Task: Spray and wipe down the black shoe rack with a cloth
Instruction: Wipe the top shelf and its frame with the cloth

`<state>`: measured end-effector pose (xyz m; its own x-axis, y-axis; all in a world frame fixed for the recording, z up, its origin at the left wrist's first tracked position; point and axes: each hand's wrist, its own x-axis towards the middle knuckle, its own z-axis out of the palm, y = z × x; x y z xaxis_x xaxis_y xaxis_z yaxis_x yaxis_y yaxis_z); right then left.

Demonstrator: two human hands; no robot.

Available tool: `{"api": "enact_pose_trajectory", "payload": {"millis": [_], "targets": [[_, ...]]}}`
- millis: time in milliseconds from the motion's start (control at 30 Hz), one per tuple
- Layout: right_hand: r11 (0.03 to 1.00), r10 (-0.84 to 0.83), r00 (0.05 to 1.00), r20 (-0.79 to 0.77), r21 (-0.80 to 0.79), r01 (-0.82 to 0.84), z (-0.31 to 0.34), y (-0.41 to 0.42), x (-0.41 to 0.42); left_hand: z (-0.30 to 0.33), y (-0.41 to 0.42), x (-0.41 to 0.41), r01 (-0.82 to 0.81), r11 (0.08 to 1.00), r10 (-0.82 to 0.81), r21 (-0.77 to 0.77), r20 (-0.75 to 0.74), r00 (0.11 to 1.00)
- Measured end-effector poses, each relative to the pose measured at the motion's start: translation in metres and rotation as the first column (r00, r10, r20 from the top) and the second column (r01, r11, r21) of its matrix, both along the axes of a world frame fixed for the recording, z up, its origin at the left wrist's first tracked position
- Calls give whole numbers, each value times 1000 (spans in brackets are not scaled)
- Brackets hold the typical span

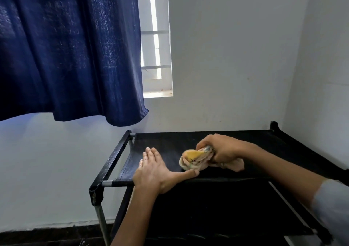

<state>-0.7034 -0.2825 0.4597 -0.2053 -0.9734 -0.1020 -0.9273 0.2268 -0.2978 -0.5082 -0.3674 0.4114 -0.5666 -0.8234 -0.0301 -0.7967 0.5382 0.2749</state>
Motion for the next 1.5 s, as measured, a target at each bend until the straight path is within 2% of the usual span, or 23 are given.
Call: {"api": "enact_pose_trajectory", "payload": {"millis": [133,233,400,500,600,767,933,1033,1167,1267,1367,1500], "targets": [[964,-161,968,-191,-242,112,-11,-37,1,1,1,-1,25,1000,-25,-2,18,1000],[941,-184,962,-203,-319,112,-8,-63,10,2,4,-1,25,1000,-24,-14,21,999],[971,36,968,-248,-219,-92,-11,-70,33,3,6,-1,19,999,-18,-28,24,1000],[987,101,974,-200,-103,-124,-12,-43,11,3,5,0,13,1000,-13,6,16,1000],[997,38,982,-187,-65,-51,-11,-16,-21,3,4,-1,4,1000,-5,22,31,1000],[974,-132,970,-203,-208,89,-7,-34,-34,4,5,-2,14,1000,-13,-7,47,999],[977,-33,991,-128,-215,5,-2,-78,9,3,5,-2,13,1000,-12,-21,35,999],[992,71,986,-147,-91,-85,-3,-79,40,3,4,-1,11,1000,-10,-15,30,999],[989,145,984,-102,29,-143,1,-24,20,5,2,1,31,999,-31,12,9,999],[991,120,993,-12,56,-119,10,35,-4,7,3,2,33,999,-34,34,23,999],[995,19,999,43,99,-23,16,67,-29,8,9,2,17,1000,-17,5,25,1000],[995,-72,997,29,-65,74,-2,57,-46,8,11,1,15,1000,-14,-26,22,1000]]}}
